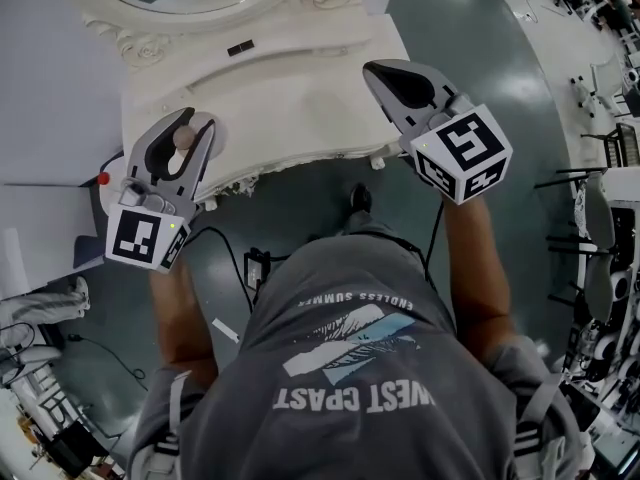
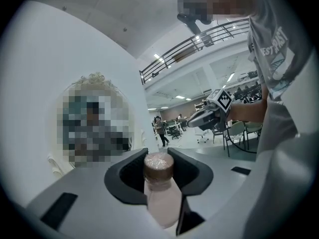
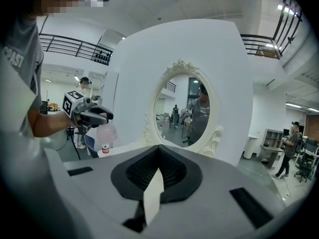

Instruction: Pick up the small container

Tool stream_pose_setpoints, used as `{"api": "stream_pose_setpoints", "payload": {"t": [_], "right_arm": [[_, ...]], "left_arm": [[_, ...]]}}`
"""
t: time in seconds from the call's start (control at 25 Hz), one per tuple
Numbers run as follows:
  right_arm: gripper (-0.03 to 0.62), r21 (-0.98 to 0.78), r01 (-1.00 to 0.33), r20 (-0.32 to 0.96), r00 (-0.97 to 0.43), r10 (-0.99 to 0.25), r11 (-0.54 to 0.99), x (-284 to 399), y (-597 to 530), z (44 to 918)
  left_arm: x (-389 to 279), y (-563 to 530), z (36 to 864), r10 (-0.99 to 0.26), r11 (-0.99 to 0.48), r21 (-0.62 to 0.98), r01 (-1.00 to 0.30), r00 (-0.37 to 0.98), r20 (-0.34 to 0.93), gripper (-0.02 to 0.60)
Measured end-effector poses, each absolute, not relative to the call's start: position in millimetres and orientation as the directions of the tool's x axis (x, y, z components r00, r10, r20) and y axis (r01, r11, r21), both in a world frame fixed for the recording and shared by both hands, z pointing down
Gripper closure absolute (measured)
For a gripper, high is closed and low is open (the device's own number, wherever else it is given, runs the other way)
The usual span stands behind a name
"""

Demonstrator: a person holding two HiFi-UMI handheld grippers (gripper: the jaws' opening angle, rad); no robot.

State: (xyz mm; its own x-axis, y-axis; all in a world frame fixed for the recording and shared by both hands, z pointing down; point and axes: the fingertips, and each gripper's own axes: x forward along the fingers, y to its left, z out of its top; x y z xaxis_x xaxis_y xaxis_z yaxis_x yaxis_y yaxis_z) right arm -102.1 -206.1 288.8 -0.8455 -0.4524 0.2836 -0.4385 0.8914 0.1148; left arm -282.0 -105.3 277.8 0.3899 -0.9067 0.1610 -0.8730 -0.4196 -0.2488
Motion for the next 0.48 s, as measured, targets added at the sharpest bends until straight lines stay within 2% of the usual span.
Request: {"api": "stream_pose_setpoints", "payload": {"t": [0.48], "right_arm": [[0.569, 0.116, -0.454, 0.295, -0.833, -0.468, 0.883, -94.6, -207.7, 290.2]], "left_arm": [[-282.2, -112.3, 288.5, -0.901, -0.43, -0.235, -0.871, 0.398, 0.174, 0.448]]}}
